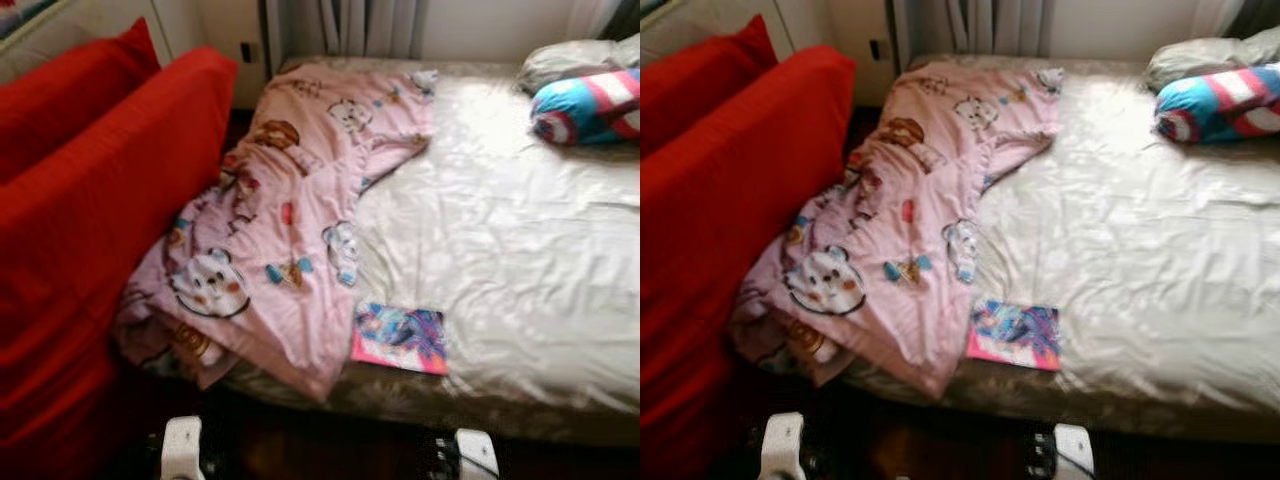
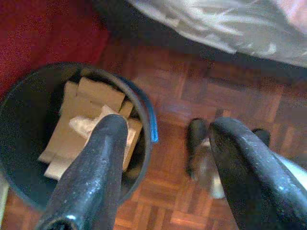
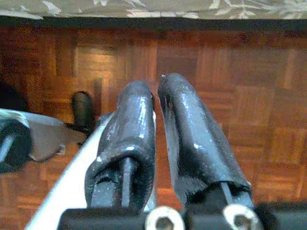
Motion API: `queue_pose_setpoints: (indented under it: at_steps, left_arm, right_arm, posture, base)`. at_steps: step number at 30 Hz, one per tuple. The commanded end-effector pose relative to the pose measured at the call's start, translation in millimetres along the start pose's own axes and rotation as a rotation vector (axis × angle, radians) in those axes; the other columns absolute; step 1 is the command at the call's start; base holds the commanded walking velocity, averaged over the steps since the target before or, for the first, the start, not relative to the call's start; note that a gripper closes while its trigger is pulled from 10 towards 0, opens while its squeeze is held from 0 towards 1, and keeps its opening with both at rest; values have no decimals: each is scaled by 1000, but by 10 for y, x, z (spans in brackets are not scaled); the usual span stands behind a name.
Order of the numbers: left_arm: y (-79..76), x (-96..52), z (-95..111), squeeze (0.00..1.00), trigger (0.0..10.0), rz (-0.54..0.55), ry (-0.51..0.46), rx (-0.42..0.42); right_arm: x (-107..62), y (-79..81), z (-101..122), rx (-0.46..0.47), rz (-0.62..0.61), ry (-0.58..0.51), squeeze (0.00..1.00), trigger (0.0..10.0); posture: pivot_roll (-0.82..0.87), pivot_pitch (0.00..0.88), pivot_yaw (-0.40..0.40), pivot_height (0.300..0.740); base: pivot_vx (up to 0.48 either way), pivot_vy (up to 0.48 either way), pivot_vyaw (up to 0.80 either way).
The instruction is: Clean up the room
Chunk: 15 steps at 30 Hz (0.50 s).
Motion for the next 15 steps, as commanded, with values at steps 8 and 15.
queue_pose_setpoints:
  at_steps: [8, 15]
  left_arm:
    - [-11, -18, -84, 0, 10000, -7, 21, -2]
    - [-14, -16, -66, 0, 10000, -8, 14, 10]
  right_arm:
    - [-3, 30, -58, -4, -6, 9, 0, 10000]
    - [-17, -57, -37, -5, -12, 7, 0, 10000]
  posture:
    - [50, 178, -8, 740]
    - [49, 178, -11, 740]
  base:
    - [0, 0, 0]
    - [0, -194, 0]
Point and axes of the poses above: a point about 5 cm out from each wrist's last joint towards the gripper, its own x axis pointing out of the wrist towards the gripper, its own z axis along the axis of the wrist's last joint, y = z × x, the point moved 6 cm from there along x, pointing out of the wrist towards the gripper, and after that the axes turned 12 degrees about x, right-handed, at the moved point
